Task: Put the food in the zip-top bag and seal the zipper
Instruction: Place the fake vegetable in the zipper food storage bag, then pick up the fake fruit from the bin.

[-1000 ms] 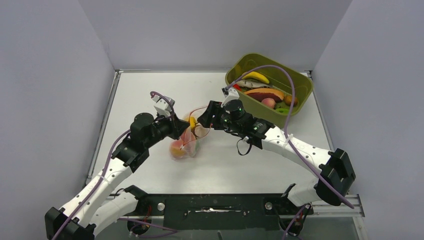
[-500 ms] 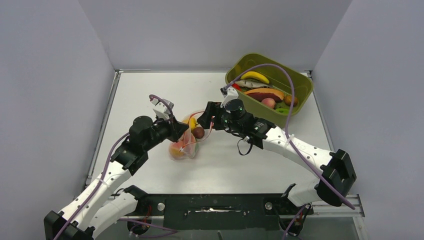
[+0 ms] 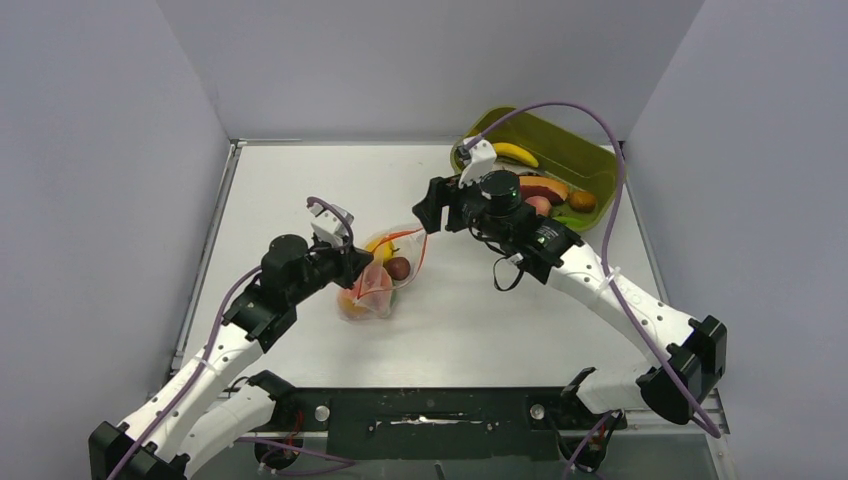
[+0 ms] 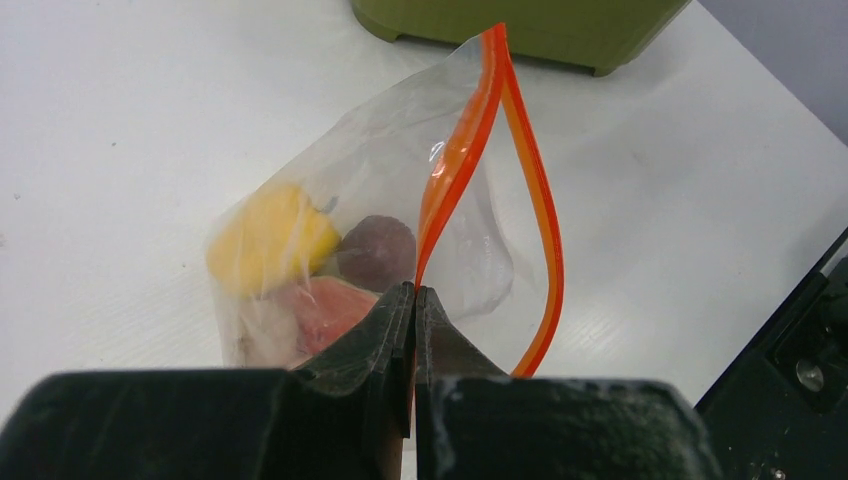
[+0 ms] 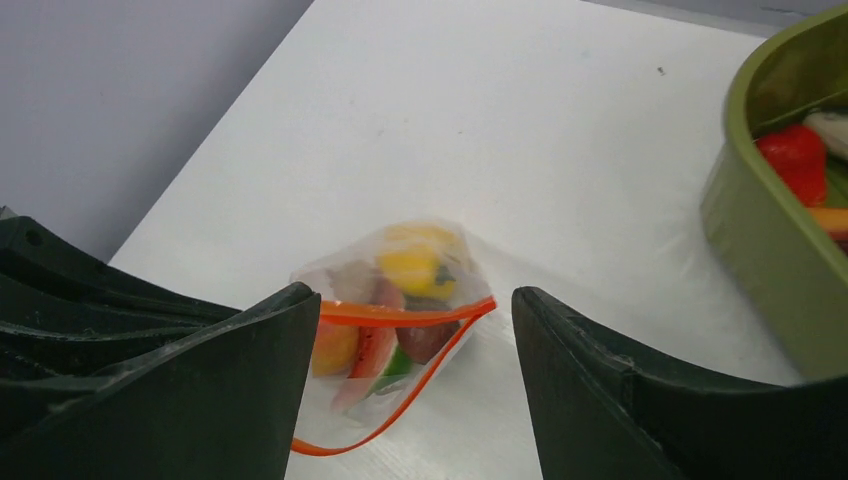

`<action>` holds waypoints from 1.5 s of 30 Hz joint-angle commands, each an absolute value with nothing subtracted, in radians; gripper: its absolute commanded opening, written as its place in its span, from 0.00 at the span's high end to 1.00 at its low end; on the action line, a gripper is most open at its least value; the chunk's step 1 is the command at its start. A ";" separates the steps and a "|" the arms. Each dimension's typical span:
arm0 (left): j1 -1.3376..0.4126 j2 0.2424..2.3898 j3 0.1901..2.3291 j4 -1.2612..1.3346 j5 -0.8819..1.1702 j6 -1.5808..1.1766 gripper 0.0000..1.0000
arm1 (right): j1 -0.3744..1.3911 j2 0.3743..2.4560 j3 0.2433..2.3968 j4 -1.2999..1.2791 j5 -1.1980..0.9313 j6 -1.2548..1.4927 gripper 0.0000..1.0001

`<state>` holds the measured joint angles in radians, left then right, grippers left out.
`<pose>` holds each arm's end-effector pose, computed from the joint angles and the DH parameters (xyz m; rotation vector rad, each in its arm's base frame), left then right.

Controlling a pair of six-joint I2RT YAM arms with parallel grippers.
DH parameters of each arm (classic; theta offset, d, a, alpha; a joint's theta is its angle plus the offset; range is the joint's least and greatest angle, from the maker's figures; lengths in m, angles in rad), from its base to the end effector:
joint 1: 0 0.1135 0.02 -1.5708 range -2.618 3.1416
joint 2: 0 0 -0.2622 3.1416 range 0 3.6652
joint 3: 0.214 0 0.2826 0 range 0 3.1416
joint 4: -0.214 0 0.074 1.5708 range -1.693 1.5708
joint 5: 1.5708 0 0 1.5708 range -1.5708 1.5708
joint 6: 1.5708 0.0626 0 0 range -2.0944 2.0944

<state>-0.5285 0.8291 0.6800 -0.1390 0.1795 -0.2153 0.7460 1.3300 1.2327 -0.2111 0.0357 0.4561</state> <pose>0.2145 -0.1382 0.2866 0.4238 1.8627 -0.6769 0.2720 0.2483 0.3596 -0.2573 1.9398 0.7800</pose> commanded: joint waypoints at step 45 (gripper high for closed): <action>-0.531 0.799 0.574 -0.038 0.288 -0.127 1.00 | 0.057 2.172 1.904 -0.343 -0.065 -0.312 0.32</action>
<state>-0.5285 0.8021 0.5716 -0.1062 0.2947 -0.1345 0.0566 2.1574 1.8500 -0.3794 -0.0212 -0.2680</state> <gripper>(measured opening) 0.010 0.680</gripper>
